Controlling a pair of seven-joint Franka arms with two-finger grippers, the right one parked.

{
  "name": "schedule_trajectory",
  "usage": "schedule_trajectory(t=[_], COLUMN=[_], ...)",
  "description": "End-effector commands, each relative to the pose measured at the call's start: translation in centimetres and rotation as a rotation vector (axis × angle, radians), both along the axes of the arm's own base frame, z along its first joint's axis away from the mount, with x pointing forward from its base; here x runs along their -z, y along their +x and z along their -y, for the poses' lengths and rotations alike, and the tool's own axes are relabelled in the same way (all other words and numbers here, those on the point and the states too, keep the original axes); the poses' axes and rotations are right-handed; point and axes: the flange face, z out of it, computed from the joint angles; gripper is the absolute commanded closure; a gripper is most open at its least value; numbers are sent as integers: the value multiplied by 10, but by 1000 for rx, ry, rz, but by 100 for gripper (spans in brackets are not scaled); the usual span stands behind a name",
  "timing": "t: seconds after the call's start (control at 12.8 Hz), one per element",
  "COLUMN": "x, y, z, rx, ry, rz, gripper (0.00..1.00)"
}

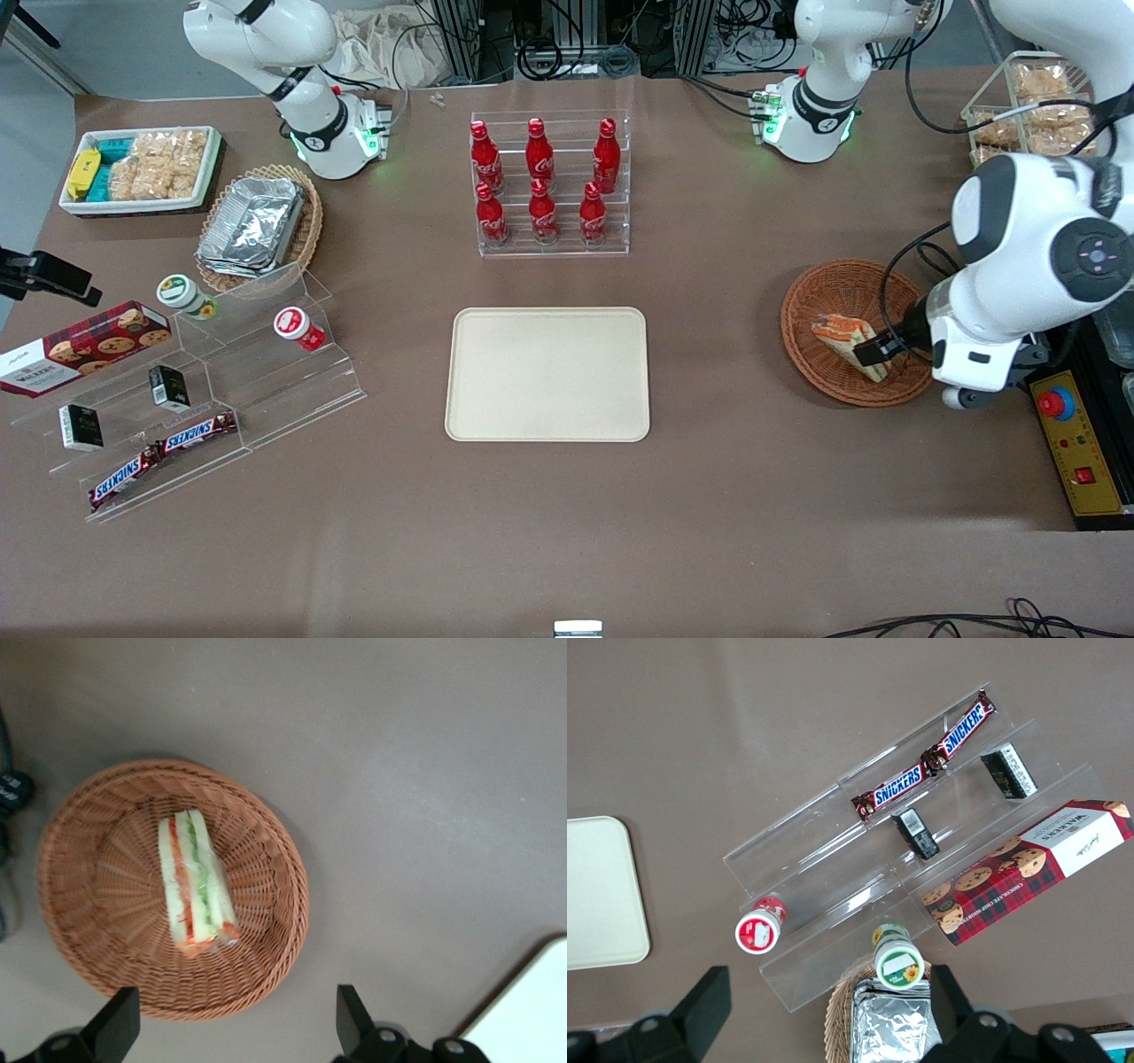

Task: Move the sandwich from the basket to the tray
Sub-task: 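Move the left gripper down over the sandwich in the wicker basket, then close the left gripper on the wrapped sandwich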

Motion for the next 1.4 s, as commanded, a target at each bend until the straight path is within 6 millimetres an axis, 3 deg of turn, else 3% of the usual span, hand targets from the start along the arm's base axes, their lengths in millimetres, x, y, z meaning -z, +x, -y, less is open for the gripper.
schedule_trajectory(t=[0.0, 0.16, 0.31, 0.55, 0.78, 1.32], x=[31, 69, 91, 99, 112, 162], y=[-25, -36, -47, -48, -56, -60], z=[-4, -4, -8, -23, -25, -36], rx=[-171, -258, -288, -316, -308, -353], ry=[38, 74, 87, 97, 135, 195], rz=[68, 111, 125, 110, 94, 30], gripper=[0, 0, 0, 0, 0, 0])
